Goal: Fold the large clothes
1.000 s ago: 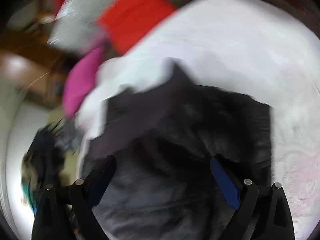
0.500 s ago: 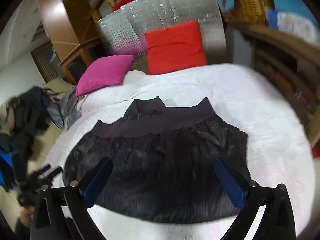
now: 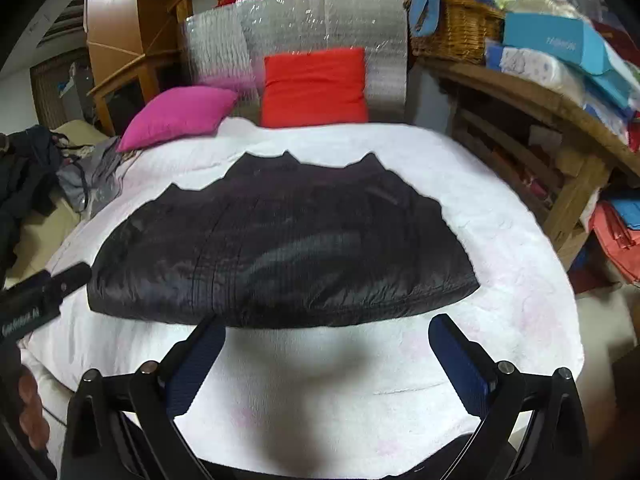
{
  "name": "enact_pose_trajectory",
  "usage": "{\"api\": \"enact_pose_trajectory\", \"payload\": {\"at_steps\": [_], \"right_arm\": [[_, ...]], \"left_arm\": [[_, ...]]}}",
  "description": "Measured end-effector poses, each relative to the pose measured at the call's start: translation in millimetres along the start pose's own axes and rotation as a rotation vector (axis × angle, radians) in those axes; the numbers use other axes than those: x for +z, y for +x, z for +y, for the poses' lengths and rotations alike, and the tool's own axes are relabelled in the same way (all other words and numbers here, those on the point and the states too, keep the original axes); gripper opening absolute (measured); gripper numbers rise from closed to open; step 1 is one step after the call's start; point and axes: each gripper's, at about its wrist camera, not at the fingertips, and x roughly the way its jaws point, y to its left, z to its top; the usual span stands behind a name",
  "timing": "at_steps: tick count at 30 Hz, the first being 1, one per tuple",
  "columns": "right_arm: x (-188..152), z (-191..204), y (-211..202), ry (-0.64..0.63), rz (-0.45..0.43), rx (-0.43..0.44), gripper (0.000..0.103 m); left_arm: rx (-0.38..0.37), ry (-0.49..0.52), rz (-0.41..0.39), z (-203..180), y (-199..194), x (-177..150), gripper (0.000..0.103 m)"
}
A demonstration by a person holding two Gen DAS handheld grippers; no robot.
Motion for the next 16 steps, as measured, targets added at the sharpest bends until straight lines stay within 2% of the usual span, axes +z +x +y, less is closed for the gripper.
{"api": "enact_pose_trajectory", "payload": {"at_steps": [7,16], "right_arm": [[5,6,-13,-0.018,-0.022,0.012,0.103],[6,9,-13,-0.014,-0.021,0.016,0.103]], "left_arm": [[-0.012,0.032,-0.03,-12,-15,-2,0.101],[-0.017,0.046,-0.049,-16,-17,-2,0.101]]}}
